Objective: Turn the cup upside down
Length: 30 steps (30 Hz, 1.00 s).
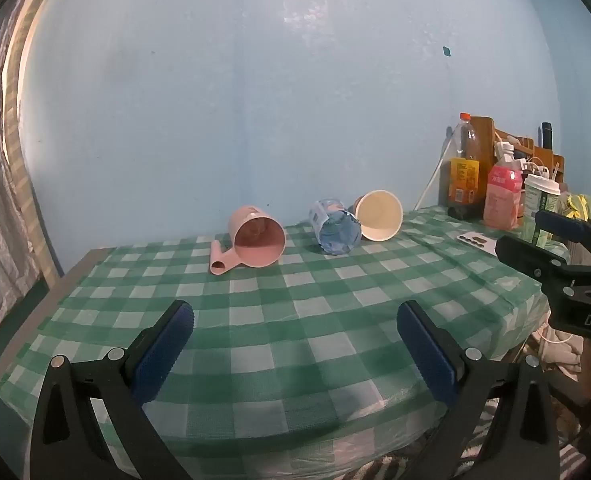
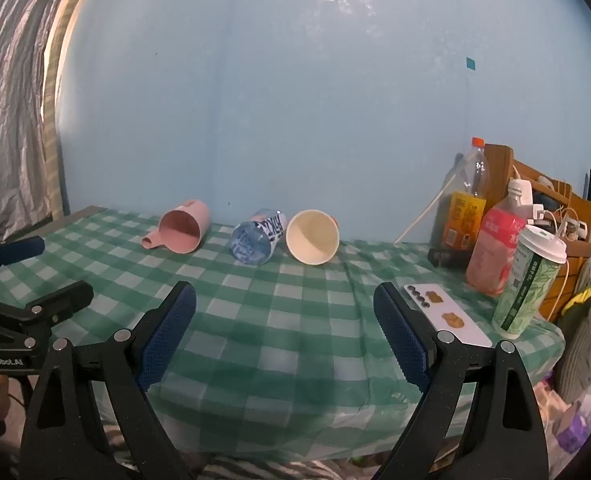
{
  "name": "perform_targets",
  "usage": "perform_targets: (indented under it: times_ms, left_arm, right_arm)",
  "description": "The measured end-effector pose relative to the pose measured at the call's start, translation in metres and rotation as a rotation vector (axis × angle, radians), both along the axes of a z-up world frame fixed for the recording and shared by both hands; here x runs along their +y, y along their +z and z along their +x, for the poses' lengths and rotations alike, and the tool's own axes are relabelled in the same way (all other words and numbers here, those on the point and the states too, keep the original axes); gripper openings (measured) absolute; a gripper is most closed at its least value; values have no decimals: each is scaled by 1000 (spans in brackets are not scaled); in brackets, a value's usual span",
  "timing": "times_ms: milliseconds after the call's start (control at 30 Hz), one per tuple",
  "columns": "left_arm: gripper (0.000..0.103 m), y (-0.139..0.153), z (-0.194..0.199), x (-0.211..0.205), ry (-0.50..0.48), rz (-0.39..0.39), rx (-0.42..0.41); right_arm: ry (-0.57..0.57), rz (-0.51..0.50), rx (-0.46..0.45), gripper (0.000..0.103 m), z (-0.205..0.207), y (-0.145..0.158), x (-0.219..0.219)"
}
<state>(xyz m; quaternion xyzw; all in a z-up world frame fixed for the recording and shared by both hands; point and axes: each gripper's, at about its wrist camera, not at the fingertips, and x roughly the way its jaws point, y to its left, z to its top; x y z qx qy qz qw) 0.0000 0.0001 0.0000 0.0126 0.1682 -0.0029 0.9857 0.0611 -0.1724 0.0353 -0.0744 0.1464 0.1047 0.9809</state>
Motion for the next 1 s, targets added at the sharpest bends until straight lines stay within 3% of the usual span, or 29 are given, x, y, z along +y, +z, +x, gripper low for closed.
perform_targets:
  times_ms: [1000]
  left_arm:
    - [103, 1, 3, -2, -1, 0, 1]
  right_arm:
    - [-1, 4, 12, 90, 0, -1, 1]
